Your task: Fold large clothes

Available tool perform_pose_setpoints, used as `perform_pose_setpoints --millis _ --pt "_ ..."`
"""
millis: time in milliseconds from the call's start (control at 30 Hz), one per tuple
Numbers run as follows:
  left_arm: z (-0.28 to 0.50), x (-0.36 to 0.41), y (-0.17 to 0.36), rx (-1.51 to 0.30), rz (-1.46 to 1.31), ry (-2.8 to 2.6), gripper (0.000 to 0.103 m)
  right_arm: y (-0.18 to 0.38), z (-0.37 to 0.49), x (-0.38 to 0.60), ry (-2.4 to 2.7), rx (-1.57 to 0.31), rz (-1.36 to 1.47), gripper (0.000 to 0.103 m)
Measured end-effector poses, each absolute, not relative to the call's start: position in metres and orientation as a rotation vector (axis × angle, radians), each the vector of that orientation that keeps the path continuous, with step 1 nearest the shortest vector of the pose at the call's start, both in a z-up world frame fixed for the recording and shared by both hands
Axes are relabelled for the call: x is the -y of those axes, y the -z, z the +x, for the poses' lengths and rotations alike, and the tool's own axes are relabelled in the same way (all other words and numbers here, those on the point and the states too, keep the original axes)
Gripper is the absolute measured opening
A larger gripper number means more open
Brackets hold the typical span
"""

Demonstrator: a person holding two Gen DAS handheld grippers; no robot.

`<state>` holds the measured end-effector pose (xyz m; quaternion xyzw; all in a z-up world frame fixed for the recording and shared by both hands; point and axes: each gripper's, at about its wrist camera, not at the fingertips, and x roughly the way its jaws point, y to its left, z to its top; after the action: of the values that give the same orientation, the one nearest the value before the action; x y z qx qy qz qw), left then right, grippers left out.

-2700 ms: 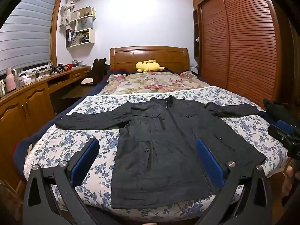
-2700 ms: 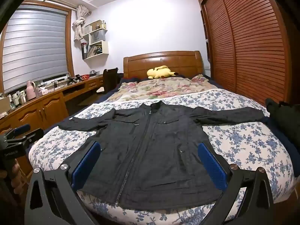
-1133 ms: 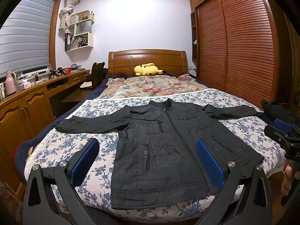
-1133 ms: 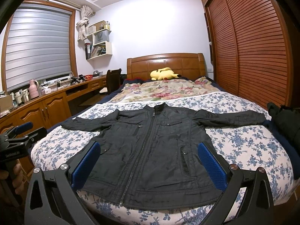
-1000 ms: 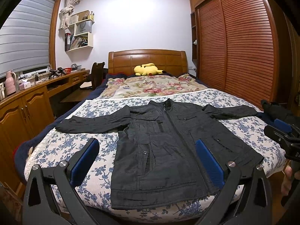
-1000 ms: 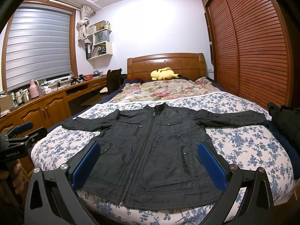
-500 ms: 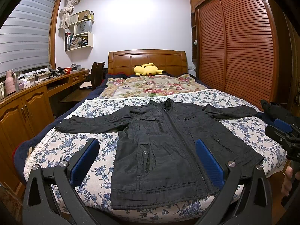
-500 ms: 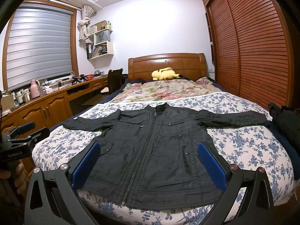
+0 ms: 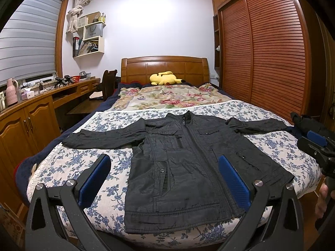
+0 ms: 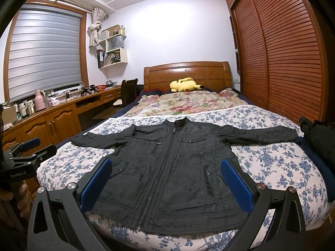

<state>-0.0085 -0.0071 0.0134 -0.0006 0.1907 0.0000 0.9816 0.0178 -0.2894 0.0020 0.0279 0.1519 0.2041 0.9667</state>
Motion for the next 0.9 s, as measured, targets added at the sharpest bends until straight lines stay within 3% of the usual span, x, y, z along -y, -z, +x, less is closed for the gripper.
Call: perform_pose_setpoints --millis 433,900 --pt "-0.006 0.006 -0.011 -0.390 -0.002 0.001 0.103 0.001 0.021 0.289 -0.427 -0.321 0.057 0.103" --pt "0.026 -0.026 0.032 -0.467 0.000 -0.034 0.103 0.027 0.069 0.263 -0.470 -0.419 0.018 0.103"
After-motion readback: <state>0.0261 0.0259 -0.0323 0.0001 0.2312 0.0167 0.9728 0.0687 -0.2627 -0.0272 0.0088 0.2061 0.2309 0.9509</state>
